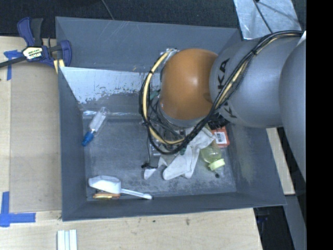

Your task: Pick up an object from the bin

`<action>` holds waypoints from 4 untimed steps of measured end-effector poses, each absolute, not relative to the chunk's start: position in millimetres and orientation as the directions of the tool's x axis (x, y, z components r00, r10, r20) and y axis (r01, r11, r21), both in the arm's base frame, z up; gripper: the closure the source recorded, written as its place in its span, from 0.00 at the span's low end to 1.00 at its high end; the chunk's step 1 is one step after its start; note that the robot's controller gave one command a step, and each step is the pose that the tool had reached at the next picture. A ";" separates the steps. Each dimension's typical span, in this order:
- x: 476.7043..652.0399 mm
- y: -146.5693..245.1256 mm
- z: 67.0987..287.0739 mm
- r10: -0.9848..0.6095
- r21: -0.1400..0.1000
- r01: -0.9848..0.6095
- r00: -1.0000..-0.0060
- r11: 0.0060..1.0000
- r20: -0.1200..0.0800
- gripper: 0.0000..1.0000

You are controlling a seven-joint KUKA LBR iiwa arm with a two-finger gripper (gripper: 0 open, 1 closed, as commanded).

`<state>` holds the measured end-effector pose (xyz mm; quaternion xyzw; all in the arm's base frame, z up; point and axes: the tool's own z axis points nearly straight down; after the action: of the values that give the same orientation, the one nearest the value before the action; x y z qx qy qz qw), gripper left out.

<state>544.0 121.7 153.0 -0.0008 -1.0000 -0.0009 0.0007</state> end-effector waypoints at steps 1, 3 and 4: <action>571.1 105.9 123.4 -0.081 -0.001 -0.081 -0.997 0.997 -0.006 0.00; 589.0 39.5 88.9 -0.134 0.001 -0.134 -0.991 0.991 -0.004 0.00; 589.0 36.1 79.3 -0.311 -0.002 -0.311 -0.950 0.950 -0.002 1.00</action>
Offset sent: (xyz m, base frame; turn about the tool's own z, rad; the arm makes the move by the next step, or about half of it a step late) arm 0.0037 -0.0612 -0.0830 -0.0116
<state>589.0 36.1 79.3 0.1577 -0.9875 0.0007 -0.0010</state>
